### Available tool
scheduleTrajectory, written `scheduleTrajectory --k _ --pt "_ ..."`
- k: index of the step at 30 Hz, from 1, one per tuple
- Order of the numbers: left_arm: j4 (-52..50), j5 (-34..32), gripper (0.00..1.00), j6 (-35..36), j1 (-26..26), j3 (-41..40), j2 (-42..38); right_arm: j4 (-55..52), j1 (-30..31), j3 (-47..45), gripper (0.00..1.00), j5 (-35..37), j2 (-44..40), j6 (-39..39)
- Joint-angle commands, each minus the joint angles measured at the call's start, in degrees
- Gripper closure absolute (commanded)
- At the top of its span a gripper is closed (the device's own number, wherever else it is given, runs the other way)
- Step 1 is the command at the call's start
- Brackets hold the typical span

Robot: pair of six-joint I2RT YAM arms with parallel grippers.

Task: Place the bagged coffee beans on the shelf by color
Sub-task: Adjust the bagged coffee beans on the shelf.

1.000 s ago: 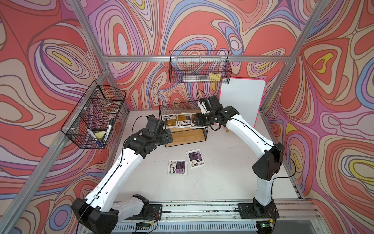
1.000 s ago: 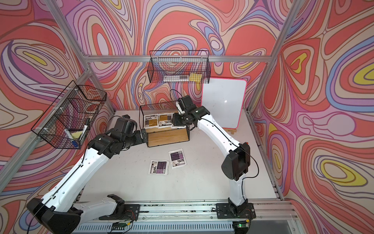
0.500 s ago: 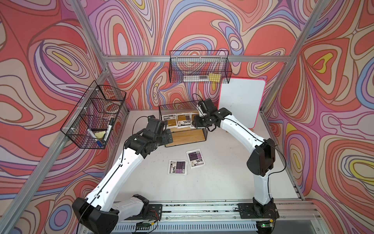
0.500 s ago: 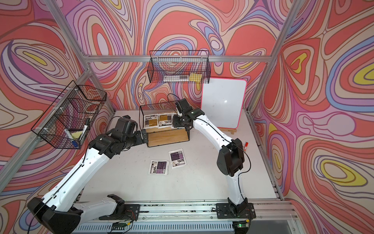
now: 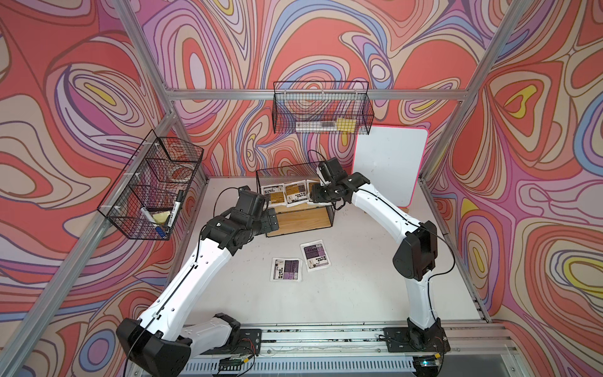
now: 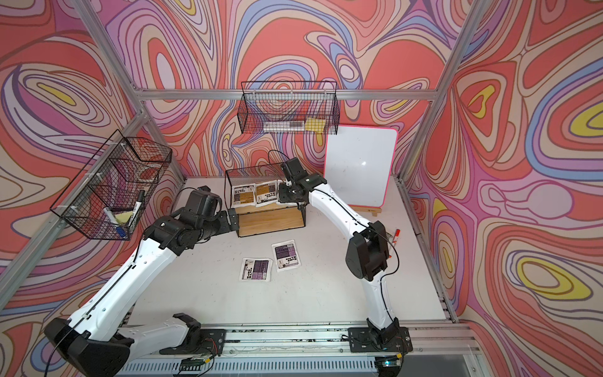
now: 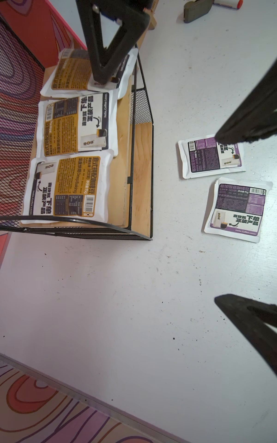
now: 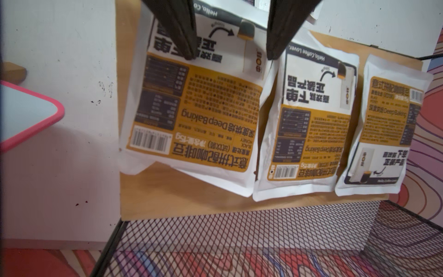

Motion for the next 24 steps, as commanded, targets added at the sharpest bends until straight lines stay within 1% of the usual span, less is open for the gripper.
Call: scheduleTrajectory --k 1,16,19,24 --pt "0.45 -0.88 0.01 -0.4 0.31 -1.01 -0.61 -0.95 -1.19 1.21 0.51 1.14 1.76 -0.53" --pt "0.76 -0.95 0.01 -0.53 0.33 -1.81 -1.16 -0.51 -2.65 4.23 0.51 1.78 3.66 0.04" --pt "0.78 -0.97 0.01 -0.5 0.4 -1.88 -1.23 0.08 -2.63 4.34 0.51 1.02 2.87 -0.08" --pt "1.04 -1.23 0.01 -0.4 0.42 -1.97 -1.28 3.02 -2.65 1.41 0.49 -2.47 -1.35 0.09"
